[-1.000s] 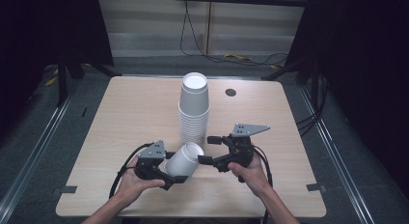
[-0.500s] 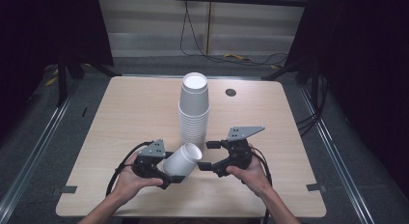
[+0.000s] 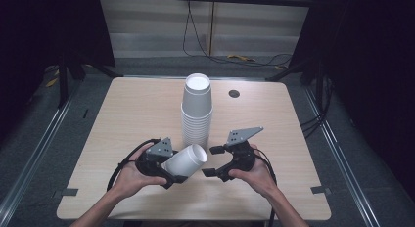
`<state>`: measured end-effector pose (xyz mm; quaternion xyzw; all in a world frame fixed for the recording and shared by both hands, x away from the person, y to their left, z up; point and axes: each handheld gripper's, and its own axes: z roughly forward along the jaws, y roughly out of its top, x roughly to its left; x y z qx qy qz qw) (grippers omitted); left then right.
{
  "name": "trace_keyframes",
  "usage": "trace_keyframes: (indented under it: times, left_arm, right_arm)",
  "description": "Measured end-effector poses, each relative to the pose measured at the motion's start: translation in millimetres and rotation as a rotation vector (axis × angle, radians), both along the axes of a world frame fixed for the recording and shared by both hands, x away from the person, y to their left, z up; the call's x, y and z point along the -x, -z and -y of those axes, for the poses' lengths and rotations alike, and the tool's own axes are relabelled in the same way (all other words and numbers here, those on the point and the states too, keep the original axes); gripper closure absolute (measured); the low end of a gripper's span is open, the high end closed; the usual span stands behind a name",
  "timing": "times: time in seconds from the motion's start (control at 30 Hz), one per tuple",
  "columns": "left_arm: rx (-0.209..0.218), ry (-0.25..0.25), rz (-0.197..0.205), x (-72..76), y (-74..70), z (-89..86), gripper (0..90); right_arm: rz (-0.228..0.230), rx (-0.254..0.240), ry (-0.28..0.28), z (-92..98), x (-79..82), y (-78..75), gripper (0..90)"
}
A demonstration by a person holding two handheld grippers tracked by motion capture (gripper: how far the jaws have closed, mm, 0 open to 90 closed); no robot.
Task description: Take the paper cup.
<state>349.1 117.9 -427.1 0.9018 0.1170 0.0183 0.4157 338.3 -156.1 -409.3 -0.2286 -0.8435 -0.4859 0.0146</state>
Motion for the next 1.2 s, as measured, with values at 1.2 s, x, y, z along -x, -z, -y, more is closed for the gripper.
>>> trace_keyframes:
  times: [1.2]
  left_arm:
    - [-0.187, 0.086, 0.041, 9.3, 11.7, 22.6, 15.6]
  right_arm:
    - [-0.002, 0.344, -0.136, -19.7, 0.9, 19.1, 17.0]
